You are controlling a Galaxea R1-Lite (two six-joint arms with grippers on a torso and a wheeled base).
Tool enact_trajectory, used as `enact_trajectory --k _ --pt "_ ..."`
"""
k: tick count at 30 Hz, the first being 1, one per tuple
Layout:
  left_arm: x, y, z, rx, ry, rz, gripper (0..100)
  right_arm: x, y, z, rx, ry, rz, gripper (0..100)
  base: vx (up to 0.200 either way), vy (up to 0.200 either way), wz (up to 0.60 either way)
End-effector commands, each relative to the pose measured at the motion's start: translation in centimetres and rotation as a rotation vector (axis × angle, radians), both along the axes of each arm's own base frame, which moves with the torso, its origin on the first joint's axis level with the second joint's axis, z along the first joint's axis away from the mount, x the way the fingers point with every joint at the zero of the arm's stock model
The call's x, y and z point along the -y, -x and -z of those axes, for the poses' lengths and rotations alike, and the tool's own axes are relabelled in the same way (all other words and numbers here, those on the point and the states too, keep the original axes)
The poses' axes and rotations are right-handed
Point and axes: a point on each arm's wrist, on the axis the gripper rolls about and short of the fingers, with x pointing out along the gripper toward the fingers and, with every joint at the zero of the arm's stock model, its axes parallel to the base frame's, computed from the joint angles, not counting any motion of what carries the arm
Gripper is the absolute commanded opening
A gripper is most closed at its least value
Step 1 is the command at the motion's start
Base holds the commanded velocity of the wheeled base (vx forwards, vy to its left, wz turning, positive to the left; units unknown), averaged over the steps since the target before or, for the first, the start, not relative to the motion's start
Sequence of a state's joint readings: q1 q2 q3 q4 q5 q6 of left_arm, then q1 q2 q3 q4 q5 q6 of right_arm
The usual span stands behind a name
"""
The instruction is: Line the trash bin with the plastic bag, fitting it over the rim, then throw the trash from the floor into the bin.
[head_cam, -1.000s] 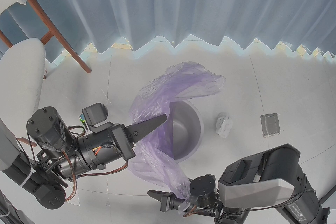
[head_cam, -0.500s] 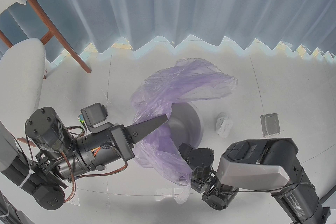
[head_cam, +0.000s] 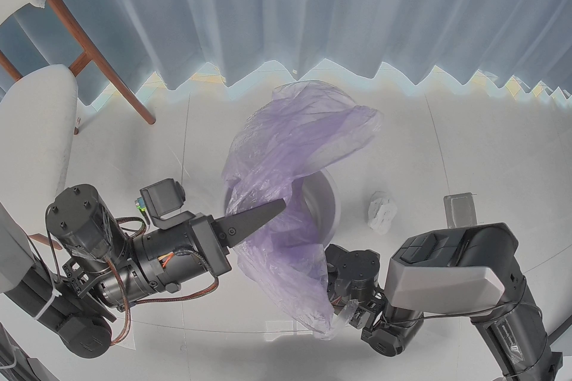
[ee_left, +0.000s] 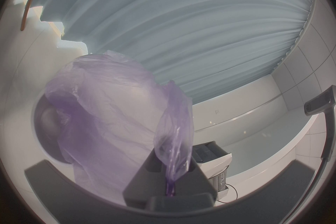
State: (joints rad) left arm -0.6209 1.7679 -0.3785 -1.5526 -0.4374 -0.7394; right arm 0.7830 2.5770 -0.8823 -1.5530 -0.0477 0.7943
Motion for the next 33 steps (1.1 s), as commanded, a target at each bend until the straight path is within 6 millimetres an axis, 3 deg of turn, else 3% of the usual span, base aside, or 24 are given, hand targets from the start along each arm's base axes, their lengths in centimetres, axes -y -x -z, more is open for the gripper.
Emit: enact_trajectory --k 1,6,15,17,21,26,29,33 --pt "0.1 -0.2 0.4 -0.014 -0.01 -0.001 0 0.7 3.5 -2.5 -0.029 0.005 -0.072 0 0.0 0.0 0.0" --pt "0.1 -0.3 0.8 -0.026 -0.018 -0.004 0 1.9 6.6 -2.4 -0.09 0.074 -0.141 0 0.0 0.0 0.0" --pt "0.1 -0.7 1.3 -0.041 -0.029 -0.012 0 3.6 12.8 -5.9 -0.131 0.086 -0.252 0 0.0 0.0 0.0" --pt "0.1 -0.8 1.5 -0.046 -0.032 -0.014 0 4.6 14.8 -7.1 -0.133 0.092 -0.295 0 0.0 0.0 0.0" --pt "0.1 -0.9 1.6 -0.049 -0.035 -0.017 0 5.9 16.9 -8.6 -0.125 0.084 -0.339 0 0.0 0.0 0.0" --pt "-0.4 -1.3 1.3 -0.036 -0.026 -0.04 0 7.3 20.3 -14.9 -0.072 -0.173 -0.438 0 0.0 0.0 0.0" --pt "-0.5 -1.4 1.2 -0.033 -0.024 -0.045 0 8.0 20.8 -16.5 -0.047 -0.241 -0.471 0 0.0 0.0 0.0" --pt "-0.4 -1.3 1.3 -0.038 -0.028 -0.041 0 8.4 19.4 -17.0 0.002 -0.244 -0.415 0 0.0 0.0 0.0"
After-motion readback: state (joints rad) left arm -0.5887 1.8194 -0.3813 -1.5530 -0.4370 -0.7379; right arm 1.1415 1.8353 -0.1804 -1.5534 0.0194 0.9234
